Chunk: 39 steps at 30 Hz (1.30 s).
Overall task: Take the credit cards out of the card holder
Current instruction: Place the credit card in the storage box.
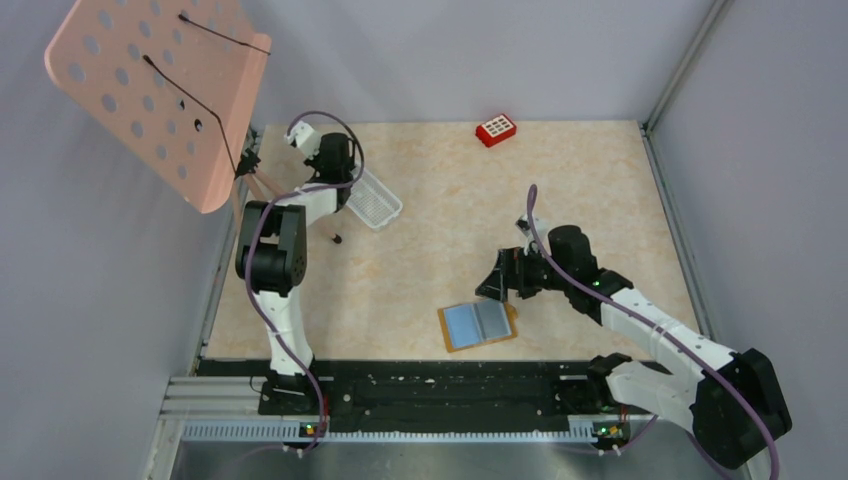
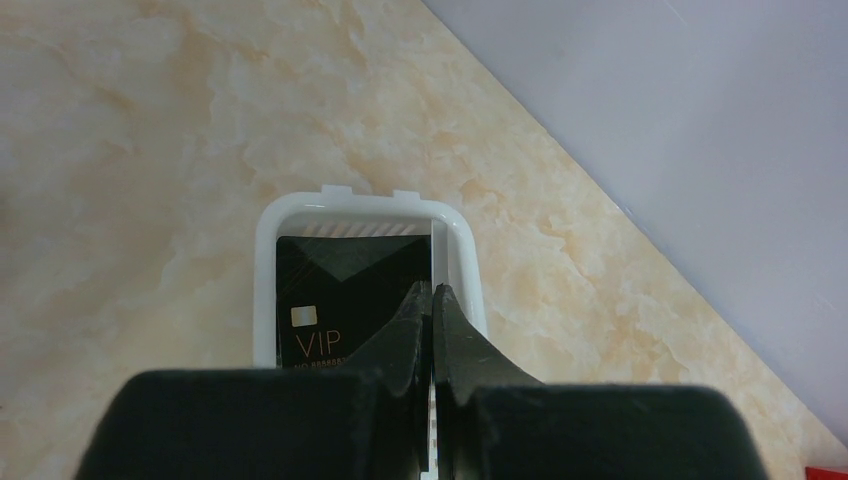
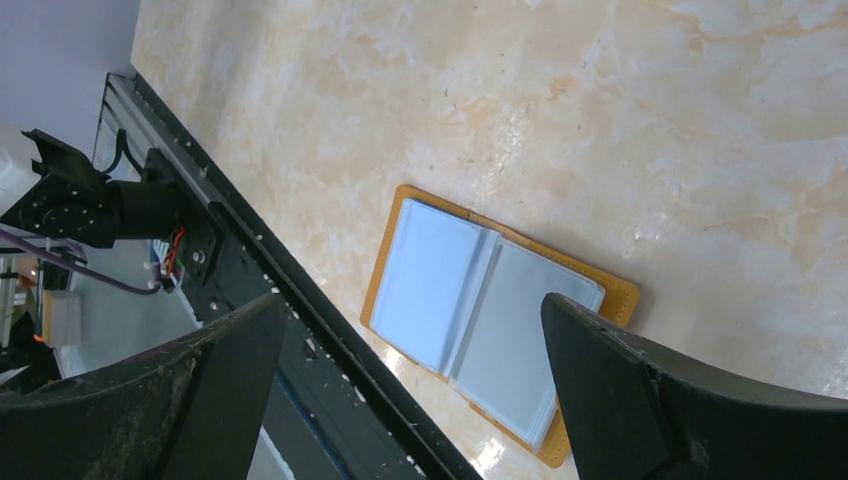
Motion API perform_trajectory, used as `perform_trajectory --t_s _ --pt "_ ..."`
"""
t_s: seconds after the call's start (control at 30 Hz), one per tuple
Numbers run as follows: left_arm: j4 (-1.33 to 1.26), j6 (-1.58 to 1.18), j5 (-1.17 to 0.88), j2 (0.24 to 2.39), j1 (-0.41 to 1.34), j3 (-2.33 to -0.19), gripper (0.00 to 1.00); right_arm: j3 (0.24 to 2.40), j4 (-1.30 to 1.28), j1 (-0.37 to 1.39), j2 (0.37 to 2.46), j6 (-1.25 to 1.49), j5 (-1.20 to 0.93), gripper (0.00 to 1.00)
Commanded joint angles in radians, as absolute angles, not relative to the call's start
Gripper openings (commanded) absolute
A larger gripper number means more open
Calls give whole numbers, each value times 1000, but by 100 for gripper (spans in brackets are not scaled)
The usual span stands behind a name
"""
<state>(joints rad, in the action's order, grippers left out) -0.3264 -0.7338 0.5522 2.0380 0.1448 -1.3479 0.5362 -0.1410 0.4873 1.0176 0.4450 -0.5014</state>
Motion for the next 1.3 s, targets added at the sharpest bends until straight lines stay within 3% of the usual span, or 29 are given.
perform_trajectory --t_s 0.0,1.27 --pt "-324 -727 540 2049 135 -1387 0 539 -99 471 1022 424 -508 99" --pt "-209 -761 471 2034 111 -1422 0 555 -81 466 1062 425 -520 99"
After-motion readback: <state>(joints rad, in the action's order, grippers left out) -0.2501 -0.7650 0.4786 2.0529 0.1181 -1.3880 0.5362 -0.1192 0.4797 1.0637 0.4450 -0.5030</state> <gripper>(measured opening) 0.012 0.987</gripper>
